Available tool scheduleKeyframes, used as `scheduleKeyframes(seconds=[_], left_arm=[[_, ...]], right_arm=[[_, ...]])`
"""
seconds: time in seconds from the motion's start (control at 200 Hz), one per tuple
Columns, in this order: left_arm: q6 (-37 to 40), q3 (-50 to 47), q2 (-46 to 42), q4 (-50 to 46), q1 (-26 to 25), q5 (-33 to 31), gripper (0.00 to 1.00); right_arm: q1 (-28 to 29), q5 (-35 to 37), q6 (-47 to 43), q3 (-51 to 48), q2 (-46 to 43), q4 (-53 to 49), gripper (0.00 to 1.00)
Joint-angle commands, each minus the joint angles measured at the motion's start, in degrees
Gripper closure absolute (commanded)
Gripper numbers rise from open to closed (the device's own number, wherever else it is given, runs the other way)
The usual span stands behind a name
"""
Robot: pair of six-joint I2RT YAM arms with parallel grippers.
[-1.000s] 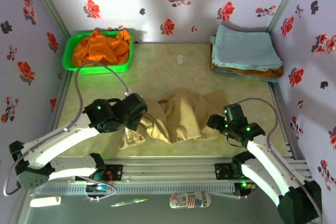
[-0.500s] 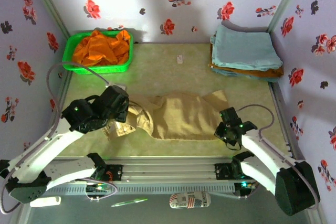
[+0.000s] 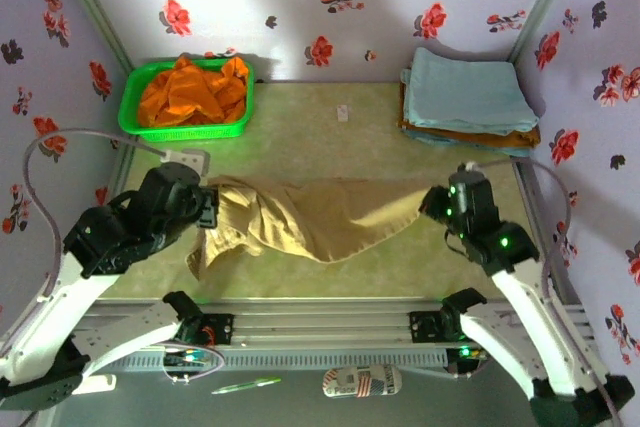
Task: Fold and stack the trousers
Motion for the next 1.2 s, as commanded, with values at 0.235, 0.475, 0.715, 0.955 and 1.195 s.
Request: scheduleKeyframes(seconds=[0.235,0.475,0.715,0.955,1.195], left_arm=[[-4.22,-6.60,7.89,20.79,36.97,23.04,1.00],[-8.76,-14.10,19.01,30.35,47.72,31.00,0.85],[-7.53,-16.39,19.84,29.99,50.66,31.19,0.12],[-7.37,-25.86,4.01,24.13,42.04,27.97,0.02],[-15.96,-44.45,-3.90,26.52,33.19,20.47,0.08]], right_arm=[[-8.42,-8.75,-10.79,34.61,46.16,12.00,1.00],[-7.89,-15.02,-11.51,54.61,71.45,3.99,0.79],[-5.49,-14.05,-12.52,43.92,60.37,7.93,0.43],[4.96,-10.17,-10.61,15.78,41.77,13.62,0.33],[12.70,-12.72,-3.54,-4.05,32.05,18.22,0.29]])
